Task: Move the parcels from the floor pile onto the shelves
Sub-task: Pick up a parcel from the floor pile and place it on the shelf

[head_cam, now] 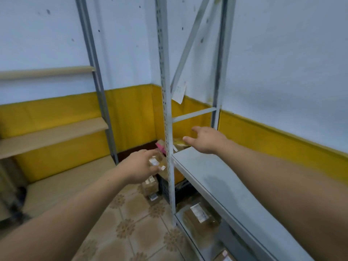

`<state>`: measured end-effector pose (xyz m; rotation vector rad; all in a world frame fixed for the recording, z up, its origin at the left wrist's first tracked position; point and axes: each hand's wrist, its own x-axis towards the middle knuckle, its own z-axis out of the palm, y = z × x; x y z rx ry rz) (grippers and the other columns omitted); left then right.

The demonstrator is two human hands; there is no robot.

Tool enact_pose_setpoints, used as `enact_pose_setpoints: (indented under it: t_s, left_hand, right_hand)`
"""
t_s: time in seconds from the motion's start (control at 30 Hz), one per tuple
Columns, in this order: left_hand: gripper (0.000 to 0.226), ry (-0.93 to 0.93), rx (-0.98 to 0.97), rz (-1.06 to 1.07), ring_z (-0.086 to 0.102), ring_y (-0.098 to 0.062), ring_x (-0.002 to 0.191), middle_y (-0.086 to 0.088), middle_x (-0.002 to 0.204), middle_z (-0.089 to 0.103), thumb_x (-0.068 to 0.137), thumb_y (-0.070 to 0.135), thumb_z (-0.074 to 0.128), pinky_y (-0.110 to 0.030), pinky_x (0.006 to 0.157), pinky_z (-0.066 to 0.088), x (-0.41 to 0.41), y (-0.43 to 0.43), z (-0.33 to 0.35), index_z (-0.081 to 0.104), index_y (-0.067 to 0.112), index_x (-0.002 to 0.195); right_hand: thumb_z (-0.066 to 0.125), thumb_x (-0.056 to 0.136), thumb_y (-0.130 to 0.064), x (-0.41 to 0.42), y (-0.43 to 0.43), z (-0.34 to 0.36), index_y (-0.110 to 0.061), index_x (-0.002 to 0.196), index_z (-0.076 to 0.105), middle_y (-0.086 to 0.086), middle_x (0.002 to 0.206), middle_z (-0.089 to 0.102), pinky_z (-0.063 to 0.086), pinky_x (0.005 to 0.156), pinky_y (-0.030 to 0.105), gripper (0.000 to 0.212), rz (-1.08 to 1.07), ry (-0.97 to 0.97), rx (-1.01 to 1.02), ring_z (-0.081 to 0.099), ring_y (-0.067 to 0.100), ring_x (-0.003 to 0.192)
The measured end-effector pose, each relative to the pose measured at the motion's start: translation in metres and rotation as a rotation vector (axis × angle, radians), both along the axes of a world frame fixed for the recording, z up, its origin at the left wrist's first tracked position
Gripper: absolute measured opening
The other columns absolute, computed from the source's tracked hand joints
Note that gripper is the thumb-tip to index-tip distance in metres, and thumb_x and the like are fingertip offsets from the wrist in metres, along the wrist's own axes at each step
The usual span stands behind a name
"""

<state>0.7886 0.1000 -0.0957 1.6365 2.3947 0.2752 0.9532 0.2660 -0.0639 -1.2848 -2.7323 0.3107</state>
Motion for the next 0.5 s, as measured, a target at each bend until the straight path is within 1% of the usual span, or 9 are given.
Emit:
enact_pose_setpoints:
  t_s: [0.13,0.27,0.33,0.4,0.5]
  left_hand:
    - [0.068,0.003,-0.036,0.018,0.035,-0.023,0.138,-0.001,0.154,0.033,0.093,0.049,0.055,-0.038,0.111,0.034,-0.078,-0.007,-0.002,0.029,0.025,0.150]
    - [0.067,-0.011,-0.028,0.041,0.042,-0.023,0.132,-0.002,0.149,0.040,0.092,0.051,0.055,-0.036,0.105,0.039,-0.136,0.000,-0.012,0.031,0.026,0.149]
    - [0.066,-0.038,-0.033,0.052,0.042,-0.022,0.131,-0.001,0.147,0.042,0.092,0.050,0.056,-0.034,0.105,0.038,-0.163,0.005,-0.018,0.032,0.026,0.149]
    - [0.066,-0.059,-0.039,0.065,0.038,-0.021,0.135,0.000,0.150,0.039,0.092,0.049,0.056,-0.034,0.109,0.035,-0.190,0.013,-0.021,0.032,0.026,0.149]
    - [0.066,-0.042,-0.036,0.080,0.033,-0.020,0.139,0.001,0.153,0.034,0.093,0.046,0.057,-0.035,0.113,0.032,-0.234,0.035,-0.022,0.031,0.025,0.150]
  right_hand:
    - [0.037,0.094,-0.069,-0.083,-0.006,-0.006,-0.020,0.156,0.025,0.005,0.160,0.030,0.035,0.112,0.043,0.080,0.048,0.019,-0.033,0.032,0.027,0.144]
    - [0.037,0.094,-0.069,-0.151,0.004,-0.013,-0.021,0.156,0.024,0.005,0.159,0.032,0.039,0.109,0.042,0.079,0.072,0.006,-0.072,0.035,0.027,0.142]
    - [0.037,0.095,-0.067,-0.184,0.013,-0.019,-0.021,0.156,0.024,0.005,0.159,0.032,0.037,0.110,0.042,0.077,0.093,-0.010,-0.085,0.035,0.028,0.142]
    - [0.037,0.096,-0.066,-0.217,0.023,-0.025,-0.021,0.156,0.025,0.005,0.158,0.033,0.036,0.109,0.041,0.076,0.121,-0.012,-0.091,0.035,0.027,0.141]
    - [0.038,0.097,-0.064,-0.268,0.045,-0.033,-0.021,0.156,0.025,0.005,0.159,0.032,0.034,0.110,0.040,0.074,0.146,0.003,-0.099,0.033,0.027,0.143]
